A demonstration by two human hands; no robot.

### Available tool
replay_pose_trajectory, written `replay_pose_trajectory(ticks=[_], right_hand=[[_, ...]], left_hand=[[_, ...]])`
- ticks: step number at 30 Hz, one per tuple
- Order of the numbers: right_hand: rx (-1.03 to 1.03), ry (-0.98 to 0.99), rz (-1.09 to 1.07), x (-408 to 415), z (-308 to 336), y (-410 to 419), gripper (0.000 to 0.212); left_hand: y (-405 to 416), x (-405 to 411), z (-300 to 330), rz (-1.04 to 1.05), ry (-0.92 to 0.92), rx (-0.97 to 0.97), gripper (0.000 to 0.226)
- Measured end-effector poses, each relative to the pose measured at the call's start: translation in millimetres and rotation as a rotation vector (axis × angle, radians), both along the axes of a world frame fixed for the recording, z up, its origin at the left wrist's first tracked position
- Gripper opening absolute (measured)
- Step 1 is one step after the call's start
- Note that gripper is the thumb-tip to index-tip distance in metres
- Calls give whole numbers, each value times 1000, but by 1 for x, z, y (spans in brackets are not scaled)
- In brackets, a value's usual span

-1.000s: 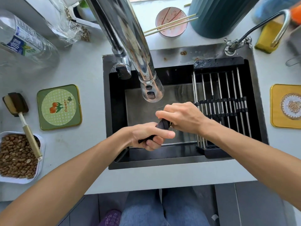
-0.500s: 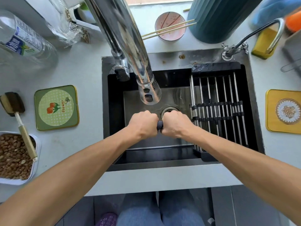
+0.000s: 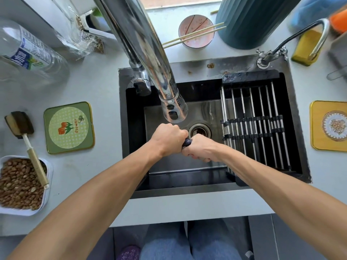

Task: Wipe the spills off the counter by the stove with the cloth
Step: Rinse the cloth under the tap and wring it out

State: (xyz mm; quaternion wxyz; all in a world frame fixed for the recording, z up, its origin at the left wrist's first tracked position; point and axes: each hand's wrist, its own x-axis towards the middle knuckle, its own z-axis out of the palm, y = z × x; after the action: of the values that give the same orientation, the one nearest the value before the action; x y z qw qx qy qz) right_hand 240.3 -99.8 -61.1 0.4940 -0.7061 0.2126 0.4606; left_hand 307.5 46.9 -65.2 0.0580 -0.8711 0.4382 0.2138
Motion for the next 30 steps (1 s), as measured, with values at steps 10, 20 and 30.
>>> replay_pose_trajectory(ticks=[10,20,30], right_hand=[[-109,-77,55,-6,-2,1,22],[-330,-161,-327,-41,6,-3,70],[283,-175,-914,-83,58,23,25]], left_hand=[[-1,-8,0,61,25,61,22],[14,-44,8,698,611,-140,36],[10,-114,55,968,592,-587,29]])
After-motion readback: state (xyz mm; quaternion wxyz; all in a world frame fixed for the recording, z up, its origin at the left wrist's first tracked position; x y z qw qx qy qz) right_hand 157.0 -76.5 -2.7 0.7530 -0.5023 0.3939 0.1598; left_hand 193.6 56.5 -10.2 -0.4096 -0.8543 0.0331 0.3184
